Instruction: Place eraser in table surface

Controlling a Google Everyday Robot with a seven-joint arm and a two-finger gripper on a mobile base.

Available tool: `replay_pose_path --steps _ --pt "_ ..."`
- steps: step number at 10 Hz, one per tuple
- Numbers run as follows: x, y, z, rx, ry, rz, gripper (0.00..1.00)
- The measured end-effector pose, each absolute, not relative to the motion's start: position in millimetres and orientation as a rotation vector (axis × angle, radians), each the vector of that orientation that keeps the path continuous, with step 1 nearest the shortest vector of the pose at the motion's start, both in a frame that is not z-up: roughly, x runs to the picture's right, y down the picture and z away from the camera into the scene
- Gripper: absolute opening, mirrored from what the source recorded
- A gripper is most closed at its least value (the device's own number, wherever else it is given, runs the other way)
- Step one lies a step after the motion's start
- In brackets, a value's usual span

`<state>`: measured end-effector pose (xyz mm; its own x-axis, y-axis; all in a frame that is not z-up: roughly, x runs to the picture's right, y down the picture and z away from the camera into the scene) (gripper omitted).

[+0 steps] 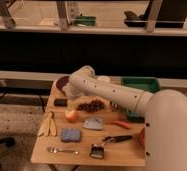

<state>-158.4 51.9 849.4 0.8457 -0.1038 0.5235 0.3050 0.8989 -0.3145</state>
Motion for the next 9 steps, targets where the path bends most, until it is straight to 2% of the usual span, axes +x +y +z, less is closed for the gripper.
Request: replay_pose_path --steps 9 --pt "-199.7 52.3 858.9 -0.411 -0.598 -0.233 0.8"
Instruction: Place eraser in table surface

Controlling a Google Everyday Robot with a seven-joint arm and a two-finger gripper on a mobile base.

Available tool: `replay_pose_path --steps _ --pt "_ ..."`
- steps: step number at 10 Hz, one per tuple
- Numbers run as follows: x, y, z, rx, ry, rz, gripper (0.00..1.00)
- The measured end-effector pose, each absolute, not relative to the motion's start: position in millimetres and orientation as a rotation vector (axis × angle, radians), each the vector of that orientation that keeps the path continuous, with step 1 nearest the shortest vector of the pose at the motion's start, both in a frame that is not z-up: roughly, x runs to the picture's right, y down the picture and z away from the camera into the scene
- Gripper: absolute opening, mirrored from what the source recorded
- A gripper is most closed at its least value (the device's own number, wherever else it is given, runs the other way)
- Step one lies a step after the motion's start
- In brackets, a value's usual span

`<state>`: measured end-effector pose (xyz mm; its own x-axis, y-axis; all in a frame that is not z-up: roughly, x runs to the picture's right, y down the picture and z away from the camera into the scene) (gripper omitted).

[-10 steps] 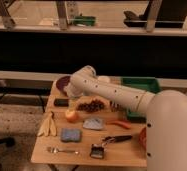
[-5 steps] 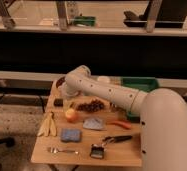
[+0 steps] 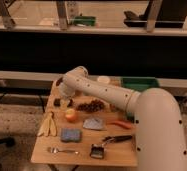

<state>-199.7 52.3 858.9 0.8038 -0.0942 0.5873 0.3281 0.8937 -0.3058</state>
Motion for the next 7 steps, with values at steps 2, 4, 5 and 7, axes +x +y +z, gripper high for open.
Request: replay_pose_path --steps 2,4,5,7 --pt "-210.2 55.8 863.7 -0.423 -0.614 -0.227 0.8" --pt "-220.3 59.0 868.7 -0.432 -0.625 -0.221 0.8" --pt "-222.2 61.6 872.0 -0.439 -0.626 -0.219 0.8" --pt "-227.3 68.2 882.5 -0.461 -0.623 -0.211 0.8"
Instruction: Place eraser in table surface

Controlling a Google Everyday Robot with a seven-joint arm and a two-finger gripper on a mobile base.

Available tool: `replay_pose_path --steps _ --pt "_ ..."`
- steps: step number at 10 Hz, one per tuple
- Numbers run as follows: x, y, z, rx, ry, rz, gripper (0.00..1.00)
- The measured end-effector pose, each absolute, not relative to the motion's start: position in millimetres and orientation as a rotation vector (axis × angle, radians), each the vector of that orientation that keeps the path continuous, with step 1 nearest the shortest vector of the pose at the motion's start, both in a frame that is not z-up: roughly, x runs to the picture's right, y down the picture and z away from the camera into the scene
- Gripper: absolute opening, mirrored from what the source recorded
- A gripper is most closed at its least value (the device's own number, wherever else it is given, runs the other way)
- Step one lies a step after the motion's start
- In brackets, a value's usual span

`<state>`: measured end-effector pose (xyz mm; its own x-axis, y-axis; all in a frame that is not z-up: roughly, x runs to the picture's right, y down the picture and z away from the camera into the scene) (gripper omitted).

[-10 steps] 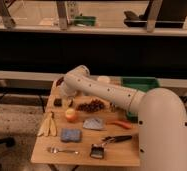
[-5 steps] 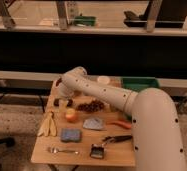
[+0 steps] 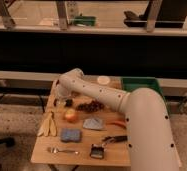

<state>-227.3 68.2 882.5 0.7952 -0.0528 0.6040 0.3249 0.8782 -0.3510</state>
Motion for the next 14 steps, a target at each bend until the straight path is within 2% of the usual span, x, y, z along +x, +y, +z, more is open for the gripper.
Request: replay_pose_path --steps 4,10,14 --pt "-227.8 81.8 907.5 -0.505 -0.601 -0.2 0.8" --pt "-202.0 77.6 932.3 -0.52 -0.533 -0.168 0.8" --pt "-190.3 82.7 946.8 -0.539 -0.506 -0.155 0.73"
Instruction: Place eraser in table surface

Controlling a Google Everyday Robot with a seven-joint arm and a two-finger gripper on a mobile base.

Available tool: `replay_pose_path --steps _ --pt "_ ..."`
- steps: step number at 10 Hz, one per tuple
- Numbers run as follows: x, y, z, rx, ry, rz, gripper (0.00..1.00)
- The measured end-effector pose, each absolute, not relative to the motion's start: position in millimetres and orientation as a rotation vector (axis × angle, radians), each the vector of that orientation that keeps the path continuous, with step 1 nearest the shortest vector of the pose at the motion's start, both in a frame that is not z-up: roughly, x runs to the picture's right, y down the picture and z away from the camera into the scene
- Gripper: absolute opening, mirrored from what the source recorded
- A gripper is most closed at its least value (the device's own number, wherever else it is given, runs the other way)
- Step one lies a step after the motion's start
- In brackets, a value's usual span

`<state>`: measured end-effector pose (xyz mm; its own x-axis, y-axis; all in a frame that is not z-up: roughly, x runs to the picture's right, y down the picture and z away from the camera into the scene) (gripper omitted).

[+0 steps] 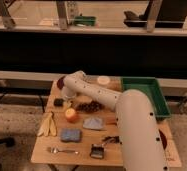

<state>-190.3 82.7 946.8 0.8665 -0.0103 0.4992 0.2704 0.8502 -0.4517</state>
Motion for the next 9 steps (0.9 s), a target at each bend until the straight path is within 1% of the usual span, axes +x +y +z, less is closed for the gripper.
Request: replay_pose_path --steps 1,2,3,4,6,9 --pt "-190.5 83.4 947.8 -0.544 -0.508 -0.152 0.69" --pt "-188.8 84.7 948.8 -0.55 -0.503 -0.155 0.57" --pt "-187.4 84.3 947.1 -0.551 -0.5 -0.16 0.51" --pt "-186.6 84.4 946.0 -0.552 -0.499 -0.162 0.46" --pt "-186.2 83.9 945.6 -0.551 -0.5 -0.162 0.42" --pt "-185.3 83.2 944.9 -0.55 -0.5 -0.161 0.14"
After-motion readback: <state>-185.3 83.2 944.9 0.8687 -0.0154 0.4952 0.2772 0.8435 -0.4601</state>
